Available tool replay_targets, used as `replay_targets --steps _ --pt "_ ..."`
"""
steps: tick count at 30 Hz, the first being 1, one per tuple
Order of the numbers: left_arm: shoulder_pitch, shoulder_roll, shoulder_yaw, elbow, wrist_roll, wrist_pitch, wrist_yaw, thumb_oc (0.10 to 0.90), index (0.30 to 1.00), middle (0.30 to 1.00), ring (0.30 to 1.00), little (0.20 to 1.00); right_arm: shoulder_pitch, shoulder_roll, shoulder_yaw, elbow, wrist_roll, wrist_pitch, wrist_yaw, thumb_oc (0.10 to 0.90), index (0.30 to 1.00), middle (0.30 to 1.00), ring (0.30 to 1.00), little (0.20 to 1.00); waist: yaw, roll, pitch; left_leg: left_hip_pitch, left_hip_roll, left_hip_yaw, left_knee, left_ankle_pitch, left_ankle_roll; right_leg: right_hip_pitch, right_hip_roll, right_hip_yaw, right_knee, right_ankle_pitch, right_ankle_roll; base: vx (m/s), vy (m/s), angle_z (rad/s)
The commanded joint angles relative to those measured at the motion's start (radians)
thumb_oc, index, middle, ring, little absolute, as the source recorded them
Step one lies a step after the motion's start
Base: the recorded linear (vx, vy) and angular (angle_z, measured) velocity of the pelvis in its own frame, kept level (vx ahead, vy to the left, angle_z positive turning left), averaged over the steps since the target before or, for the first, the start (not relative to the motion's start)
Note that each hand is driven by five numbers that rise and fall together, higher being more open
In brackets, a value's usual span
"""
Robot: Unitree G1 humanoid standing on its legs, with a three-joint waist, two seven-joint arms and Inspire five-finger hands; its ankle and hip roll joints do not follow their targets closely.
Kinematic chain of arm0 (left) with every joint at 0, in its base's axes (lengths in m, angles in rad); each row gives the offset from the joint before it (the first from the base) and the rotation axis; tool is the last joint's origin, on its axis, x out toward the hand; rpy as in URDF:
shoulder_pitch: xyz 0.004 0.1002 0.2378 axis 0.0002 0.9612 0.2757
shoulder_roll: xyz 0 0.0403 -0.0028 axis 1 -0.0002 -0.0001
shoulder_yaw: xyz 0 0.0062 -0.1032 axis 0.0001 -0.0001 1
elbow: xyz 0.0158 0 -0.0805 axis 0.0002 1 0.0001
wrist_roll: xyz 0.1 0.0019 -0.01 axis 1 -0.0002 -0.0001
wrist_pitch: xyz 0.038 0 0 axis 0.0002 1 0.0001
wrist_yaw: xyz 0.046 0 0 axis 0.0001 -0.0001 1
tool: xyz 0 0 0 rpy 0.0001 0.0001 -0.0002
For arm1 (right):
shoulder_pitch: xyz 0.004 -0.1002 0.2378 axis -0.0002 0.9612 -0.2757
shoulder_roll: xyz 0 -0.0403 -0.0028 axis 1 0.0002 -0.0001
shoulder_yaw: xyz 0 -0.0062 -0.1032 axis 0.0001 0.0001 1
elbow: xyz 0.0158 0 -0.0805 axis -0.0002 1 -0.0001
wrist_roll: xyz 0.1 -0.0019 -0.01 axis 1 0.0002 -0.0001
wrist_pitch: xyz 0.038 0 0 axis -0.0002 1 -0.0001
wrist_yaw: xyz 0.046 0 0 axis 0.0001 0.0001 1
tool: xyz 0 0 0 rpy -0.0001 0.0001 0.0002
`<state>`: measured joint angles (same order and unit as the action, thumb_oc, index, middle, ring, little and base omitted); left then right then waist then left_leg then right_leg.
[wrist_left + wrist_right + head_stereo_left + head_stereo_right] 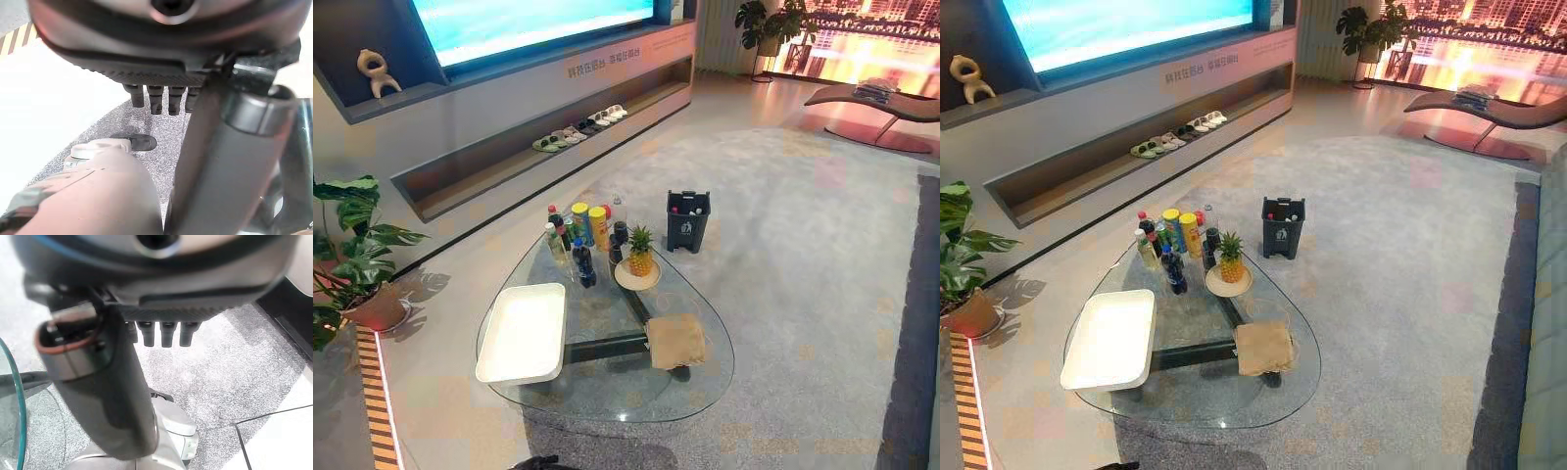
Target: Wipe the table with a cloth and put it in the basket.
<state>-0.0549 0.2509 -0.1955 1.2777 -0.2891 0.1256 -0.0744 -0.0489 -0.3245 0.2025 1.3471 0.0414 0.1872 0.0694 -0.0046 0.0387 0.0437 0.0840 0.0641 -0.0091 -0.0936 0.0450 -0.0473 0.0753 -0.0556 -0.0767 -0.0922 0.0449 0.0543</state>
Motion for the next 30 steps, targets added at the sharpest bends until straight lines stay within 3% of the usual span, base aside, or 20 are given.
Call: replay_targets --steps 1,30 --pt "-0.06 0.029 -0.015 0.051 0.056 -0.03 0.024 0.8 0.9 0.9 0.9 0.9 -0.063 -0.005 0.035 0.037 0.005 -0.003 -0.012 0.8 0.9 0.9 0.9 0.9 -0.004 -0.032 0.039 0.011 -0.033 0.015 0.006 -0.074 -0.003 0.032 -0.042 -0.008 0.023 -0.055 0.064 0.32 -0.159 -0.55" --pt "-0.065 0.029 -0.013 0.049 0.039 -0.034 0.023 0.8 0.9 0.9 0.9 0.9 -0.068 -0.007 0.036 0.04 0.003 -0.006 -0.011 0.8 0.9 0.9 0.9 0.9 -0.002 -0.031 0.038 0.013 -0.032 0.012 0.006 -0.075 -0.003 0.034 -0.041 -0.009 0.024 -0.057 0.062 0.0 0.0 0.0"
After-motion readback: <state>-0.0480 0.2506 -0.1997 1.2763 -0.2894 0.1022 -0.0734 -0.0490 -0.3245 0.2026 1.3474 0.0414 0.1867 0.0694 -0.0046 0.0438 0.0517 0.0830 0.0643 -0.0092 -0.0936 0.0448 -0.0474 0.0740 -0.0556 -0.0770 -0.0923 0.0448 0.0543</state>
